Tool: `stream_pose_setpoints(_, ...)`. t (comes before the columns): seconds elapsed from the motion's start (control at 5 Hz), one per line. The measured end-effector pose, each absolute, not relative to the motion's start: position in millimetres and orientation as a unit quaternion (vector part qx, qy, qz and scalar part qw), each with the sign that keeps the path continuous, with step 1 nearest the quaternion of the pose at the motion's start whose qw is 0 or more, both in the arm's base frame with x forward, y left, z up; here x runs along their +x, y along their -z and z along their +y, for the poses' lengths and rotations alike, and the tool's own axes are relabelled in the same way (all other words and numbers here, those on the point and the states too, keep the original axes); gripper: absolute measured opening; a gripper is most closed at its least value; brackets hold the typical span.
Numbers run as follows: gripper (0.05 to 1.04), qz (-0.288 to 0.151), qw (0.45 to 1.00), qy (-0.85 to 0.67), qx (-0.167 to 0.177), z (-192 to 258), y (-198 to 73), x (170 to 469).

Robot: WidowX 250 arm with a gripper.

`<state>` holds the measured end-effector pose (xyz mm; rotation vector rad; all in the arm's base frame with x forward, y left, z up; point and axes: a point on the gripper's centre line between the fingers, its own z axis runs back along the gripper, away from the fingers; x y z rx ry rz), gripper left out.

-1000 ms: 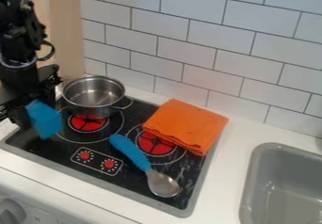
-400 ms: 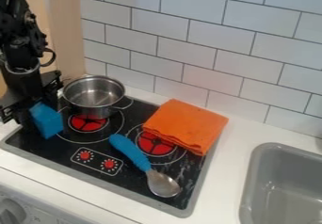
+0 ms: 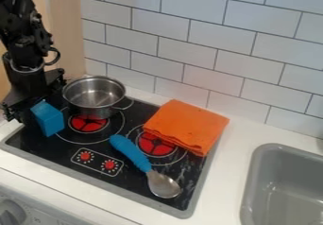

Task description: Move the blue arc to the bottom left of the stove

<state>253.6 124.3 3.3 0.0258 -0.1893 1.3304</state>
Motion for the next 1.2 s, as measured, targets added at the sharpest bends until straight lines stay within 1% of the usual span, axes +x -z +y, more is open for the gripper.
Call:
stream_pose_setpoints(0.2,0.999,-0.084,0.783,-0.616,0.012,123.7,-3.5,252.8)
stream_pose_setpoints(0.4,0.999,-0.082,0.781,-0.618,0.013,123.5,-4.2,251.7)
stream_pose_setpoints(0.6,0.999,-0.07,0.791,-0.608,0.026,118.7,-4.8,247.8)
stream_pose_setpoints(0.8,1.0,-0.083,0.793,-0.602,0.043,116.8,-22.4,248.8)
stream_pose_setpoints(1.0,1.0,-0.082,0.799,-0.591,0.077,108.7,-40.2,251.4)
stream_pose_setpoints(1.2,1.0,-0.113,0.805,-0.575,0.095,97.2,-64.5,253.7)
